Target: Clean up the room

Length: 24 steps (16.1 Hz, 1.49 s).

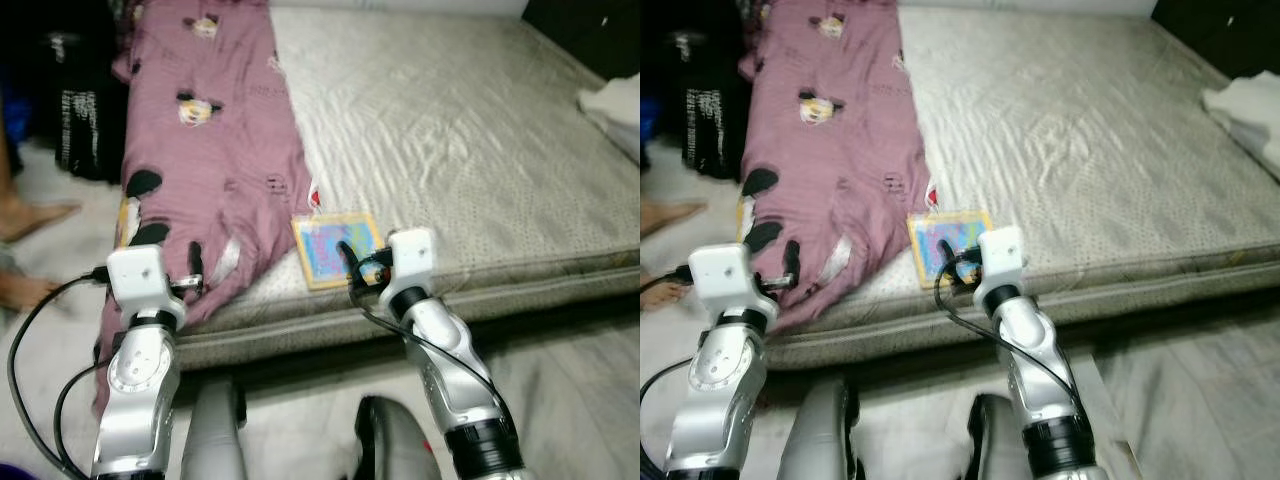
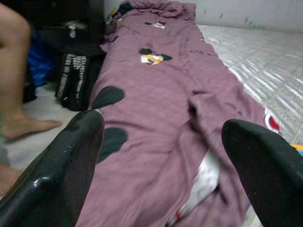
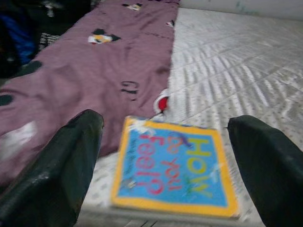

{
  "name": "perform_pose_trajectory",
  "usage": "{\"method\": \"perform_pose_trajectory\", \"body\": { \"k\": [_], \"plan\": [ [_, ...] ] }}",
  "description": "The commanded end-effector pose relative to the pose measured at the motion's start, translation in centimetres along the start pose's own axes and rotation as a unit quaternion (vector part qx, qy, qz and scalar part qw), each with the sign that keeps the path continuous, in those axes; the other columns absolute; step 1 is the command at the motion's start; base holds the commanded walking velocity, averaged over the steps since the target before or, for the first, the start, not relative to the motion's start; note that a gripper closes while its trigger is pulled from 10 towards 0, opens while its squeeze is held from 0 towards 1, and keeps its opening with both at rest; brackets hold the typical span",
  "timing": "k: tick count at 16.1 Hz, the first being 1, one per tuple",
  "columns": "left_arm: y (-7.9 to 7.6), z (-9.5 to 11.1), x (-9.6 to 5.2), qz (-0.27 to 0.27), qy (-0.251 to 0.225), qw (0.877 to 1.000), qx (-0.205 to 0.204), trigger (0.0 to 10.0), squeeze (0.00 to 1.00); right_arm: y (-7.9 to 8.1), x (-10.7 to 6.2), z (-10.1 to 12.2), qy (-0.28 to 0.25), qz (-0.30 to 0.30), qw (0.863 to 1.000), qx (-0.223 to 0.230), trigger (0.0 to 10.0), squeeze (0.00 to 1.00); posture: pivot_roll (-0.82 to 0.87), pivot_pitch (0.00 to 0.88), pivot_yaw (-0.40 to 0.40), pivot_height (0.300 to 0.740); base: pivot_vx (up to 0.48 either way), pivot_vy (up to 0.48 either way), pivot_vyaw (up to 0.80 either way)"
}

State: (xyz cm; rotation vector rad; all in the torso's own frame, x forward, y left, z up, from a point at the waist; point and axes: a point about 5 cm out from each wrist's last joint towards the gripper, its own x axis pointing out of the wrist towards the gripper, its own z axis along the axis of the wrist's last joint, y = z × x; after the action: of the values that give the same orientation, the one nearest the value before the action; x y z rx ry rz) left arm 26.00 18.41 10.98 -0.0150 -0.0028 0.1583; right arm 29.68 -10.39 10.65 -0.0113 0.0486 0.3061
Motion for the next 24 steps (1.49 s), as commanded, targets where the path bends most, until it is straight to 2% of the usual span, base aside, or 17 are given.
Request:
{"method": "perform_pose_trajectory", "body": {
  "k": [1,4,7,10,11,12,17,21,24],
  "plan": [
    [-1.3,0.3,0.2,-0.02,-0.003,1.0,-0.01,10.0,0.0,-1.6,-0.5,-0.3,0.008,-0.027,1.0,-0.005,10.0,0.0,0.04,0.102,-0.079,0.586,0.341,0.0,0.0],
    [-1.5,0.0,0.5,-0.024,0.011,1.0,-0.014,10.0,0.0,-1.7,-0.3,-0.3,0.008,-0.03,0.999,-0.005,10.0,0.0,0.04,0.11,-0.077,0.586,0.271,0.0,0.0],
    [-2.1,-1.8,0.9,-0.038,0.078,0.996,-0.011,10.0,0.0,-2.0,-0.4,-0.3,0.008,-0.036,0.999,-0.003,10.0,0.0,0.04,0.109,-0.08,0.586,0.0,0.0,0.0],
    [-3.0,-2.6,1.8,-0.063,0.112,0.992,-0.008,10.0,0.0,-2.1,-0.4,-0.4,0.009,-0.04,0.999,-0.002,10.0,0.0,0.03,0.098,-0.081,0.586,0.0,0.0,0.0],
    [-3.3,-2.4,2.1,-0.072,0.107,0.992,-0.012,10.0,0.0,-2.1,-0.4,-0.4,0.008,-0.04,0.999,-0.001,10.0,0.0,0.03,0.098,-0.081,0.586,0.0,0.0,0.0],
    [-3.7,-2.6,2.4,-0.078,0.115,0.99,0.002,10.0,0.0,-2.2,-0.4,-0.3,0.009,-0.043,0.999,0.003,10.0,0.0,0.03,0.098,-0.081,0.586,0.0,0.0,0.0],
    [-4.1,-3.8,3.4,-0.052,0.151,0.987,-0.022,10.0,0.0,-3.0,-0.9,-0.3,0.013,-0.051,0.999,0.002,10.0,0.0,-0.02,0.092,-0.081,0.586,0.0,0.0,-0.64],
    [-4.4,-4.8,3.9,-0.023,0.182,0.981,-0.063,10.0,0.0,-4.4,-1.9,-0.1,0.016,-0.065,0.998,-0.014,10.0,0.0,-0.04,0.102,-0.088,0.586,0.0,0.0,0.0],
    [-4.6,-5.6,3.9,-0.01,0.2,0.976,-0.081,10.0,0.0,-4.6,-2.8,0.1,0.016,-0.061,0.998,-0.011,10.0,0.0,-0.06,0.121,-0.09,0.571,0.0,0.0,0.0]
  ]
}}
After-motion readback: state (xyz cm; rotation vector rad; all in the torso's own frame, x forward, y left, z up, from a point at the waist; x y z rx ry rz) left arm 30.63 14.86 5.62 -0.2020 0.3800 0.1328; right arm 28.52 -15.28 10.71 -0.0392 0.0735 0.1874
